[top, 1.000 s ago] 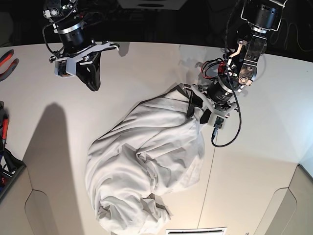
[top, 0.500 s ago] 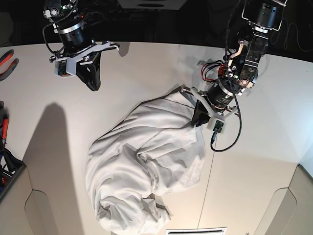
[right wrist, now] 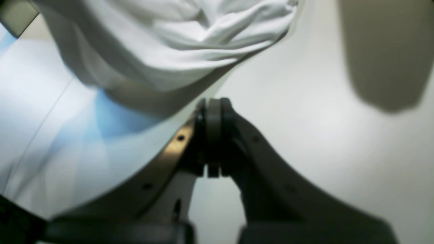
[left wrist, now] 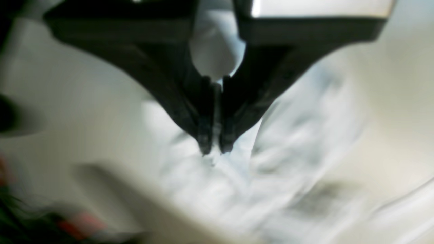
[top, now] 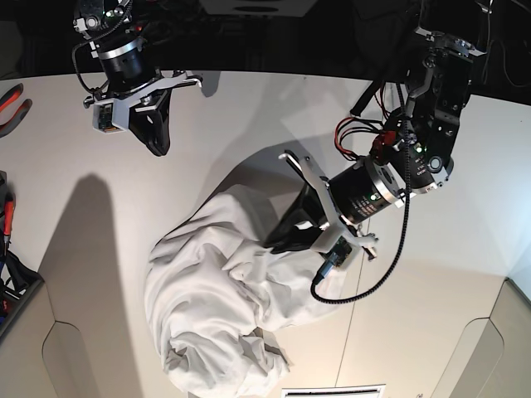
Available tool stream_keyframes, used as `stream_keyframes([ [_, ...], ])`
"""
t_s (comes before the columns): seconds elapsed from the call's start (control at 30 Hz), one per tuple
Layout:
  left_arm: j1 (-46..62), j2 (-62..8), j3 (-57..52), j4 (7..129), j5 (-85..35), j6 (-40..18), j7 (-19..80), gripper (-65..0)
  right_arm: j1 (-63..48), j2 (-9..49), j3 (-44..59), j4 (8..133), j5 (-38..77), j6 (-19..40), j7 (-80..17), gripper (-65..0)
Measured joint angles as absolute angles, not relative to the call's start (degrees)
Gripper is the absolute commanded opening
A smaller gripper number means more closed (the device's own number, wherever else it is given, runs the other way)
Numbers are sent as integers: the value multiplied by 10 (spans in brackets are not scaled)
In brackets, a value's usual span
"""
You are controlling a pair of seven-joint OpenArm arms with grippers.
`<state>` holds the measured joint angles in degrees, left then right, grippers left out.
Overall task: Layout the t-shirt on the table in an organized manner, then fold the t-shirt properly
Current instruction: 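Lift the pinched fabric with the left gripper and pull it away, then reach the right gripper to the shirt's opposite end and grasp it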
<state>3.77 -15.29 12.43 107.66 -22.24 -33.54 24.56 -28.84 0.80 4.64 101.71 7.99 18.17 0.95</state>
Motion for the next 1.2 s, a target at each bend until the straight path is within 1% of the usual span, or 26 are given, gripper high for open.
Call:
stream_keyframes([
  [0.07, 36, -163, 126, 1148, -269, -373, 303, -650, -277, 8, 46, 1017, 80, 182, 9, -650],
  [0.17, 45, -197, 126, 1234, -286, -375, 371, -650, -260, 8, 46, 1017, 79, 181, 8, -650],
  [0.23, 63, -223, 124, 1263, -282, -374, 377, -650, -249, 8, 47, 1017, 79, 180, 8, -650],
  [0.33, 91, -250, 125, 1270, -276, -376, 386, -650, -223, 8, 46, 1017, 79, 182, -12, -650],
  [0.47, 121, -258, 124, 1270, -262, -346, 438, -650, -181, 8, 46, 1016, 79, 181, -22, -650],
  [0.57, 148, -265, 126, 1270, -225, -328, 463, -650, -151, 8, 46, 1016, 78, 181, -23, -650],
  [0.67, 164, -265, 126, 1270, -161, -298, 476, -650, -111, 8, 43, 1008, 57, 182, -29, -650],
  [0.77, 177, -265, 125, 1270, -71, -243, 475, -650, -62, 8, 38, 985, 31, 184, -29, -650],
  [0.87, 190, -263, 97, 1268, -4, -175, 475, -650, -8, 8, 35, 926, 31, 182, -25, -650],
  [0.93, 193, -264, 63, 1259, 20, -150, 473, -650, 36, 8, 29, 864, 31, 184, -27, -650],
  [1.1, 212, -264, -27, 1232, 16, -144, 475, -650, 174, 8, 0, 654, 31, 185, -27, -650],
  [1.2, 218, -262, -58, 1208, 6, -145, 475, -650, 253, 8, -19, 525, 29, 182, -24, -650],
])
